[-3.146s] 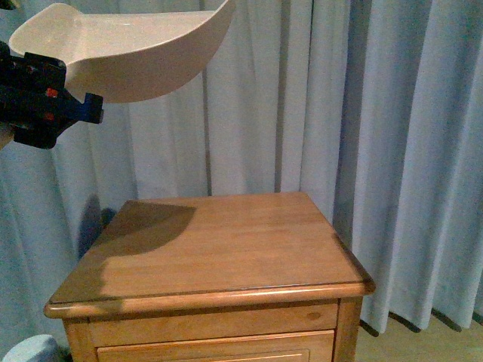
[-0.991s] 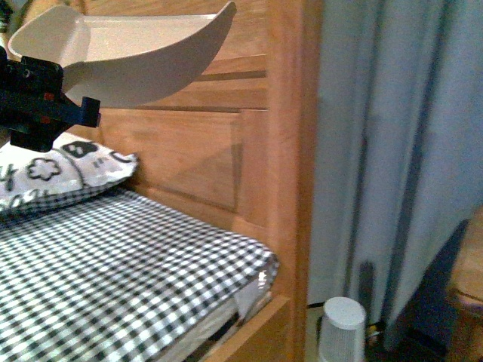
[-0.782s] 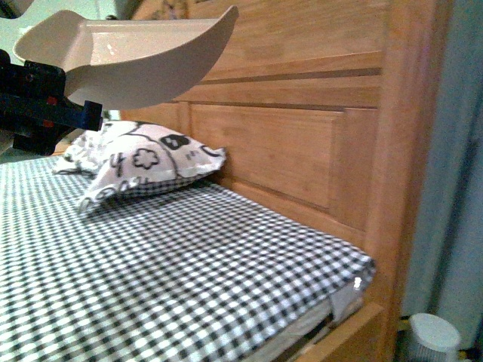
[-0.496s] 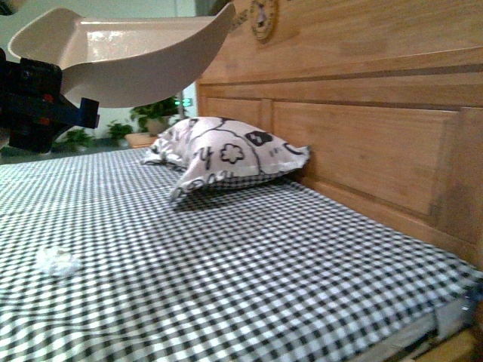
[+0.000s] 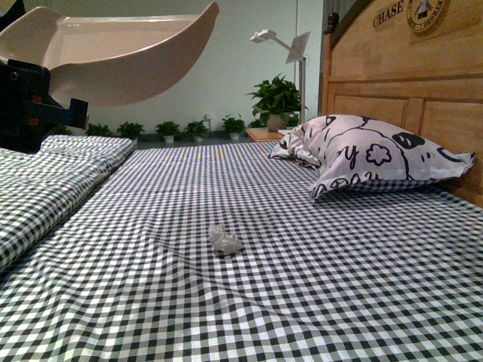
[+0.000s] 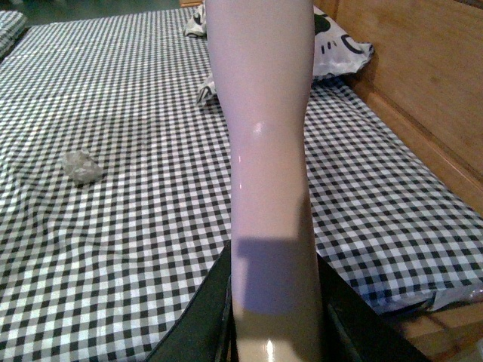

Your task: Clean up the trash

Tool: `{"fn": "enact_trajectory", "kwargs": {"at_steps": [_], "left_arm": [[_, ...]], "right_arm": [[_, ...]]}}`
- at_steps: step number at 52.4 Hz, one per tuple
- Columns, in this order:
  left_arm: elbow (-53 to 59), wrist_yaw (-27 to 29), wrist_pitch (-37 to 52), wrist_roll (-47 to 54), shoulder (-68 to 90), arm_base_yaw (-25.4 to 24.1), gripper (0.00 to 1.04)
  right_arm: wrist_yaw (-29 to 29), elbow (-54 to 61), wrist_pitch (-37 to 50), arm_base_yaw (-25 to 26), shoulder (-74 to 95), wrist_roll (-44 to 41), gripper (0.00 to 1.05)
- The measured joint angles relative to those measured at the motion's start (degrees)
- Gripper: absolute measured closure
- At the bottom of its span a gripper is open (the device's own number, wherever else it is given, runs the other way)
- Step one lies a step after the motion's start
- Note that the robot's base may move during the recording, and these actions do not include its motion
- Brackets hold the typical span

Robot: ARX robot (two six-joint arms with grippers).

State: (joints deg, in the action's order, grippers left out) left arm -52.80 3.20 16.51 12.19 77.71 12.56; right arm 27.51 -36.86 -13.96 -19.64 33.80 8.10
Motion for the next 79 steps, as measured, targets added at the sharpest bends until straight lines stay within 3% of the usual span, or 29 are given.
{"fn": "enact_trajectory", "kwargs": {"at_steps": [19,22,24,31,41,58,70,79], "left_arm": [[-0.02,-0.48,-0.24,-0.22,0.0,0.76,0.81],[-2.49,4.28,-8.83,-2.25,0.0,0.83,0.81],[-3.45,4.63,-13.44,-2.71,0.02,0.5,0.81],[-4.98,0.96,-15.78,-0.37,1.42,-1.79,0.81],[-7.54,-7.23,-16.28,11.19,5.86,-6.19,0.81],[-13.09,-12.17,-18.75,30.58,17.42,-14.6,0.81],[-17.0,-19.26,-20.94,32.04,20.74,-15.13,0.81],[-18.43,-21.42,-21.64,33.0,23.76,-14.34,0.81]], "right_arm": [[0.79,0.0,0.02,0.11,-0.55,0.02,0.84],[0.79,0.0,0.02,0.11,-0.52,0.02,0.84],[0.79,0.0,0.02,0.11,-0.52,0.02,0.84],[0.72,0.0,0.02,0.15,-0.52,0.02,0.84],[0.79,0.0,0.02,0.15,-0.55,0.02,0.84],[0.79,0.0,0.02,0.15,-0.55,0.02,0.84],[0.76,0.0,0.02,0.15,-0.55,0.02,0.84],[0.79,0.0,0.02,0.15,-0.52,0.02,0.84]]}}
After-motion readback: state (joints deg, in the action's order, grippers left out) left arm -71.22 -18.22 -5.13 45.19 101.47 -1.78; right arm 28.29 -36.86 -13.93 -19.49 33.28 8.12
